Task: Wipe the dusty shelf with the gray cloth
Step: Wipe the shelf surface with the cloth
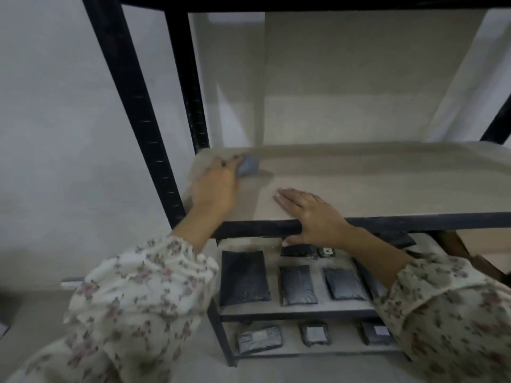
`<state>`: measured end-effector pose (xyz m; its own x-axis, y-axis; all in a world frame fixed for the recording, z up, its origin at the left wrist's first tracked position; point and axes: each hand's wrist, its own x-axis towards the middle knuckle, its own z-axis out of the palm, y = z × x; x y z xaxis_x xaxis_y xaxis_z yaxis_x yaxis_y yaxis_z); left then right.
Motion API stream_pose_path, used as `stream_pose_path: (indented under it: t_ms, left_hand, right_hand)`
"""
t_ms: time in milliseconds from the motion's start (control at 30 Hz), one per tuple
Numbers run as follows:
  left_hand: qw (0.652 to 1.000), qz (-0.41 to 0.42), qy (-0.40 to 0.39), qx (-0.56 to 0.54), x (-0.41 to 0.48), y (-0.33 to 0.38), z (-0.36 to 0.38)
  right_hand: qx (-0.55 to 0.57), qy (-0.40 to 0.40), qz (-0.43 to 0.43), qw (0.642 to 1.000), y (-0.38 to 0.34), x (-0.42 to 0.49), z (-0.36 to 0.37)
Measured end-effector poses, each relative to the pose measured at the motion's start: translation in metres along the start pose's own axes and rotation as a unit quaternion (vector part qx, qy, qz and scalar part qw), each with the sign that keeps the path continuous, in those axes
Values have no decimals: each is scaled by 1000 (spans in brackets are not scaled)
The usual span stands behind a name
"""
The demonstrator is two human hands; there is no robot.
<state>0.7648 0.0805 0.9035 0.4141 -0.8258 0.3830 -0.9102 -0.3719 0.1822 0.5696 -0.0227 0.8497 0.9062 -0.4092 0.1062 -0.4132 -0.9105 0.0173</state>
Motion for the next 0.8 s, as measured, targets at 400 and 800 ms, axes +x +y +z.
stream_pose_path:
  t_ms: [400,800]
  left_hand:
    - [991,88,-87,-58,18,-28,25]
    - [992,91,-46,-68,22,-10,25]
  right_hand:
    - [-19,33,25,999,-7,0,4]
    - [-9,17,60,998,-8,0,0]
